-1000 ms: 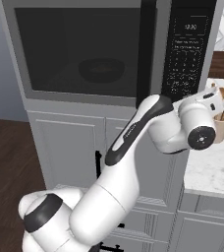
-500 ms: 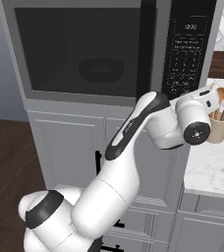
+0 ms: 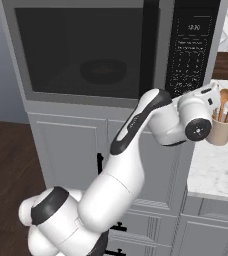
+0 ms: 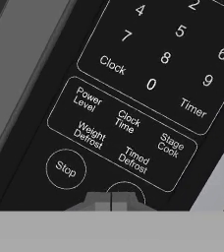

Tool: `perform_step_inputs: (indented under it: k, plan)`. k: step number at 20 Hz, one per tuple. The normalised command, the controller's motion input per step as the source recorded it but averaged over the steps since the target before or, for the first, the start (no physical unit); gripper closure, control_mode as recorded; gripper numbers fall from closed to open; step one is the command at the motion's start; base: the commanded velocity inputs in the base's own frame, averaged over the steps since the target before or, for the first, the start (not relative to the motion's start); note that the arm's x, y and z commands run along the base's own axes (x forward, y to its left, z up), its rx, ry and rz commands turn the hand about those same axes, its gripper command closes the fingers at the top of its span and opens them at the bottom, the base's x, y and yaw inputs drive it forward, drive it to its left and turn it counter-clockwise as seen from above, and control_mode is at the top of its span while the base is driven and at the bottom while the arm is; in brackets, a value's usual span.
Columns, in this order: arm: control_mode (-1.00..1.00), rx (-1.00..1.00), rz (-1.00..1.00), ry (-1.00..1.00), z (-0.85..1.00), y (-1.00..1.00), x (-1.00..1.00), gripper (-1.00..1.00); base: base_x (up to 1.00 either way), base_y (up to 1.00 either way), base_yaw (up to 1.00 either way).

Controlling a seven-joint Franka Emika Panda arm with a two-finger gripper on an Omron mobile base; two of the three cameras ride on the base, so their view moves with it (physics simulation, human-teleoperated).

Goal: Open the microwave, place the bowl with waffle inside the microwave, then close the microwave door and turn it on.

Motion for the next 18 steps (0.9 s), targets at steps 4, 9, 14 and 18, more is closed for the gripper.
perform_step_inputs:
  k: [4, 9, 14, 18]
  plan:
    - [-1.00, 0.00, 0.00, 0.00, 0.00, 0.00, 0.25, 1.00, 0.00, 0.00, 0.00]
    - [-1.00, 0.00, 0.00, 0.00, 0.00, -0.07, 0.21, 1.00, 0.00, 0.00, 0.00]
    - [-1.00, 0.00, 0.00, 0.00, 0.00, -0.12, 0.18, 1.00, 0.00, 0.00, 0.00]
    - [-1.00, 0.00, 0.00, 0.00, -0.02, -0.17, 0.42, 1.00, 0.00, 0.00, 0.00]
